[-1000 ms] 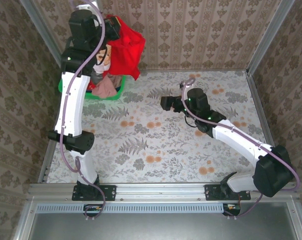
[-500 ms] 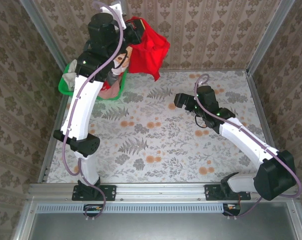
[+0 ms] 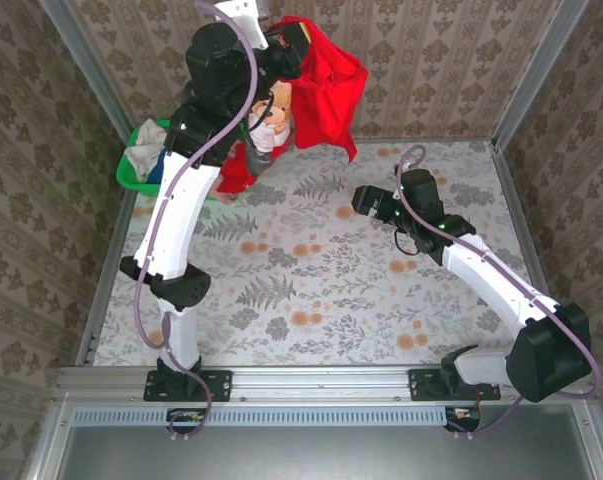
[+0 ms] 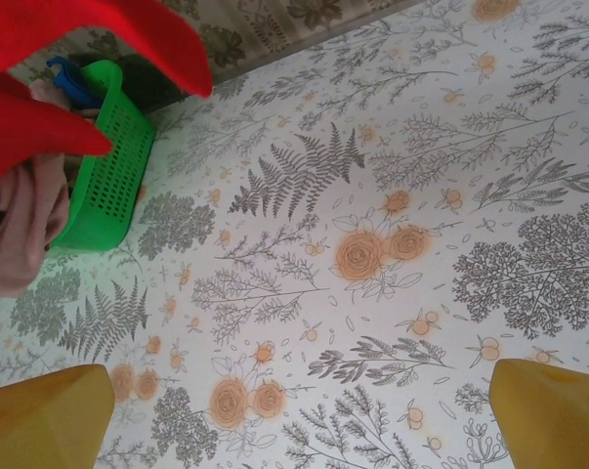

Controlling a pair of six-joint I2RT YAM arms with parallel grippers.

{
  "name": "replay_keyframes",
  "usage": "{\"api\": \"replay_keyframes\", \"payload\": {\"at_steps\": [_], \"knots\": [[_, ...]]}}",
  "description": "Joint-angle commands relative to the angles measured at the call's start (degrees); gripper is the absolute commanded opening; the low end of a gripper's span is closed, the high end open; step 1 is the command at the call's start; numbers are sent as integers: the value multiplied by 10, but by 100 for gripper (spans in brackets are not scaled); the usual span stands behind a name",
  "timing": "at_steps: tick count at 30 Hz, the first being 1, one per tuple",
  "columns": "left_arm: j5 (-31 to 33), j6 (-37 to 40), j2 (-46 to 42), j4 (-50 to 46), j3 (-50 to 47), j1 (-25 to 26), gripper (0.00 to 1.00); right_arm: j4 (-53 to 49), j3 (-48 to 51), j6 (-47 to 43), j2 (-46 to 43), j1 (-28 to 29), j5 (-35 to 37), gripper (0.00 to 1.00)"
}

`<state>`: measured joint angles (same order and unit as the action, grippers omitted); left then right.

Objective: Fold and stack the t-shirts

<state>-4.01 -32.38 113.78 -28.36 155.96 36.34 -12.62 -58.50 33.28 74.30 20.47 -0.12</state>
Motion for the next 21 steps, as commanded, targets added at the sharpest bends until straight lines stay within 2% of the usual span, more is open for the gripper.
{"api": "replay_keyframes", "payload": {"at_steps": [1, 5, 11, 19, 20, 21], "knots": [[-31, -22, 9, 101, 28, 9, 0, -21, 3, 3, -15, -4, -24, 100], [-14, 8, 28, 98, 43, 34, 0, -30, 4, 1, -22, -10, -28, 100], [1, 5, 76, 36, 33, 47, 0, -69, 8, -2, -56, -27, -18, 100], [-28, -15, 118, 46, -110, 100, 0, -108, 66, -17, -140, -84, 4, 100], [-39, -17, 128, 46, -122, 105, 10, -109, 78, -22, -152, -92, 10, 100], [-53, -20, 140, 41, -125, 108, 26, -111, 87, -26, -165, -97, 16, 100]]}}
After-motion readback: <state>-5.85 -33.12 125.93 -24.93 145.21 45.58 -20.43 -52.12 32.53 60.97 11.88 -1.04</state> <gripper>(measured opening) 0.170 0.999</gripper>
